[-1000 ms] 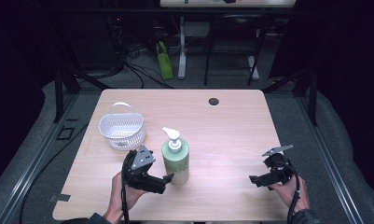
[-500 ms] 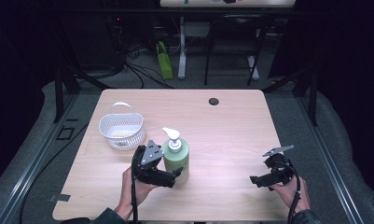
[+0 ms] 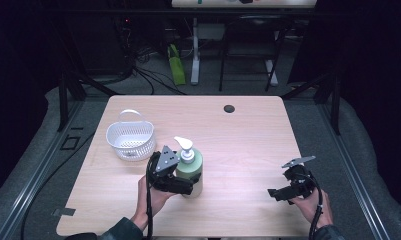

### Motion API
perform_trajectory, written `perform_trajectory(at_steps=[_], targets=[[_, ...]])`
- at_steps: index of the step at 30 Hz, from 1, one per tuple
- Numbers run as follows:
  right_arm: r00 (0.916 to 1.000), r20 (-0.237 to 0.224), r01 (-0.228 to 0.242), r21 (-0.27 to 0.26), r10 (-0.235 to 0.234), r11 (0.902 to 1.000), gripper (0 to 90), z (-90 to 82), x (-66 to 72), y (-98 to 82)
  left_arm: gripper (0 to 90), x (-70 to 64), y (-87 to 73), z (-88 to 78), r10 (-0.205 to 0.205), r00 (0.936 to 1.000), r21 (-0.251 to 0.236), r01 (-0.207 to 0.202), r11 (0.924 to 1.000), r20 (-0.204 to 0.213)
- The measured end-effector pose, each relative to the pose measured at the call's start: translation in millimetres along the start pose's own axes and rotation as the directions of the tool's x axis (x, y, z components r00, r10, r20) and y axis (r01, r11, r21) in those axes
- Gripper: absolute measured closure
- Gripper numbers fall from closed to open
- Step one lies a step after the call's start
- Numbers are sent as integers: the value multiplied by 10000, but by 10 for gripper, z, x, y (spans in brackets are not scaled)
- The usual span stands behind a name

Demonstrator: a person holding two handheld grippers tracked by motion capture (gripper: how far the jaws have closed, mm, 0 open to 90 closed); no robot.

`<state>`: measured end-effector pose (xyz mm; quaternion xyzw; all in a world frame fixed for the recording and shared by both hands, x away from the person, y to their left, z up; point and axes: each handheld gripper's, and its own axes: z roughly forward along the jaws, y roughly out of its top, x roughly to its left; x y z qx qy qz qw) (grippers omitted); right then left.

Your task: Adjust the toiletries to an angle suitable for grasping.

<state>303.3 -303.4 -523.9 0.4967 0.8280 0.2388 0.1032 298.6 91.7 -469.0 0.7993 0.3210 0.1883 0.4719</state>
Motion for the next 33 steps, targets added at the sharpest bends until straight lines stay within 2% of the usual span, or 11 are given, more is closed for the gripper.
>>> perform_trajectory(at_steps=[3, 6, 25, 33], targets=[[10000, -14, -7, -7, 7, 10000, 0, 1, -1, -1, 28, -10, 0, 36, 11, 10000, -16, -11, 10000, 21], [10000, -10, 5, -2, -5, 10000, 0, -1, -1, -2, 112, -6, -7, 47, -37, 9999, -153, 35, 9999, -126], [10000, -33, 25, 0, -25, 10000, 0, -11, -2, -4, 122, 10, -19, 18, -123, 9998, -116, 121, 9999, -140], [10000, 14, 48, 5, -48, 10000, 0, -16, 4, -3, 122, 53, -36, -17, -237, 9991, -102, 234, 9997, -357]])
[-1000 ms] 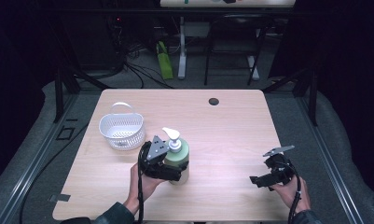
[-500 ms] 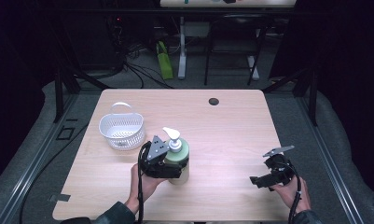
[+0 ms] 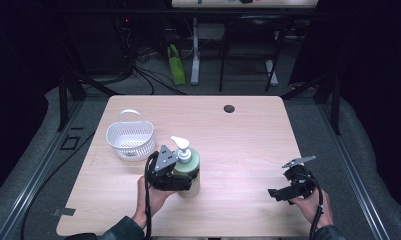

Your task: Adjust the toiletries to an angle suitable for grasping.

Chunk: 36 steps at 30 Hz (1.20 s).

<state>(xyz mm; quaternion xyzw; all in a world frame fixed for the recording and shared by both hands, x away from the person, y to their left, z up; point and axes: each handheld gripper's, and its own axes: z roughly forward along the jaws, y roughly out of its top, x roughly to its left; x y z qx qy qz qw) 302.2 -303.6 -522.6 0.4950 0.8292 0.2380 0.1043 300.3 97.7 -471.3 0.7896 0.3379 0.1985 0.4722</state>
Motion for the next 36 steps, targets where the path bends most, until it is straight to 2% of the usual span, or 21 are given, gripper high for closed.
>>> perform_trajectory(at_steps=[15, 36], targets=[[10000, 22, 24, 37, -24, 10000, 1, 6, -7, -4, 122, 142, -63, -130, -275, 9983, 64, 279, 9996, -507], [10000, 37, -30, 43, 30, 10000, 1, 12, 4, 4, 123, 427, -174, -355, -677, 9906, 133, 697, 9975, -1185]])
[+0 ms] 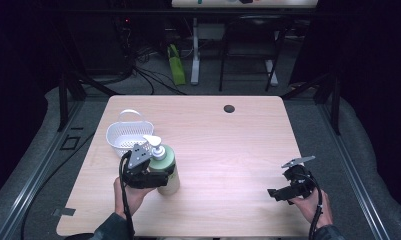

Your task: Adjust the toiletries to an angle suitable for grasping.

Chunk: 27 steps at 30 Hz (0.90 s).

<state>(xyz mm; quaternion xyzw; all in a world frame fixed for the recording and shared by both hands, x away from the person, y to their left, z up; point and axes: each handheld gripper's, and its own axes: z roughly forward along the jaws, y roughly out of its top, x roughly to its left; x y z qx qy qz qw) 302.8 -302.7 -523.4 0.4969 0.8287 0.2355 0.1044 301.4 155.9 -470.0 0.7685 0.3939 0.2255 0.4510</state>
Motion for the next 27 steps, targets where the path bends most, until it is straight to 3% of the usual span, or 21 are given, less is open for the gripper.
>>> perform_trajectory(at_steps=[27], targets=[[10000, 91, 37, -81, -36, 10000, 3, -29, -11, -16, 122, 318, -61, -155, -358, 9973, 209, 372, 9991, -645]])
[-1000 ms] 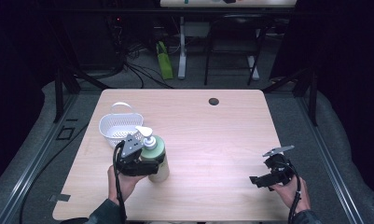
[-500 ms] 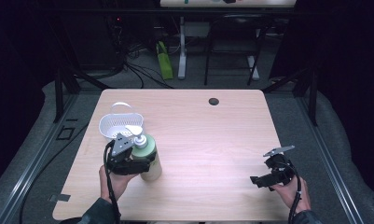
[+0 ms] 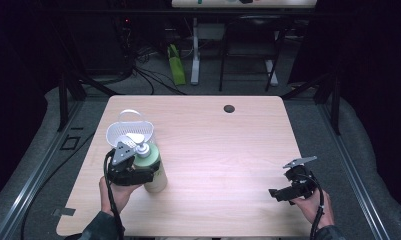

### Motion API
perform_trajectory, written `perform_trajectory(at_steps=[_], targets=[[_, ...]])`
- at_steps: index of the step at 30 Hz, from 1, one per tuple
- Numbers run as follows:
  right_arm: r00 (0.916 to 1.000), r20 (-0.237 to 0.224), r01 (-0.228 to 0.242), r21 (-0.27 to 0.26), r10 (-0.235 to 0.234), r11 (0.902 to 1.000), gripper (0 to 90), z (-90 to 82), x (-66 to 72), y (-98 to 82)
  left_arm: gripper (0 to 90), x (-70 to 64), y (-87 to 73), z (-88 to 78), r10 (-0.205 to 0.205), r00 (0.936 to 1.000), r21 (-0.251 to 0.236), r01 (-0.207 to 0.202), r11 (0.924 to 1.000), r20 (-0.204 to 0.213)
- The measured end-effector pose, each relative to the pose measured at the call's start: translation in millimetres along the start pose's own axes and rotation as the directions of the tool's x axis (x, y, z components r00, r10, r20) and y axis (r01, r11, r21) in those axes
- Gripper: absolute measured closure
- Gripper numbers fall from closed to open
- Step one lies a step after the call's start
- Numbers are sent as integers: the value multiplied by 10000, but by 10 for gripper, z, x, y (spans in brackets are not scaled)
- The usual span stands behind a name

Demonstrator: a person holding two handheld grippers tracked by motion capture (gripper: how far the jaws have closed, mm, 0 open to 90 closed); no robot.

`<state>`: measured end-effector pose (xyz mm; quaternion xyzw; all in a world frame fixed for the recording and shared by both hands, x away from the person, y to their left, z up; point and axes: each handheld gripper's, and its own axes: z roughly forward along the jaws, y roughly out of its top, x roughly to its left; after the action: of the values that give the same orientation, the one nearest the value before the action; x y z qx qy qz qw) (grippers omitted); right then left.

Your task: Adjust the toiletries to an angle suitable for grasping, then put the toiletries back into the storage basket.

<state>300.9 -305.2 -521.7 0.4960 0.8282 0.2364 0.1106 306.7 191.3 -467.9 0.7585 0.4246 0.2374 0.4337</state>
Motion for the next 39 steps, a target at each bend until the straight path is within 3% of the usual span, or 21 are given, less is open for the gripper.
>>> perform_trajectory(at_steps=[13, 21, 26, 39], targets=[[10000, -46, 37, 24, -37, 10000, 4, 13, 10, 19, 123, 149, -36, -66, -244, 9989, 15, 244, 9997, -405], [10000, -19, 95, 14, -95, 10000, 4, 7, 12, 20, 115, 154, -34, -74, -164, 9988, 37, 166, 9999, -469], [10000, -26, 78, 12, -78, 10000, 4, 6, 17, 26, 29, 111, -8, -81, -74, 9989, 29, 75, 10000, -472], [9999, -66, 87, 26, -87, 10000, 5, 13, 23, 27, 3, 99, 137, -221, -403, 9969, -1336, 309, 9906, -679]])
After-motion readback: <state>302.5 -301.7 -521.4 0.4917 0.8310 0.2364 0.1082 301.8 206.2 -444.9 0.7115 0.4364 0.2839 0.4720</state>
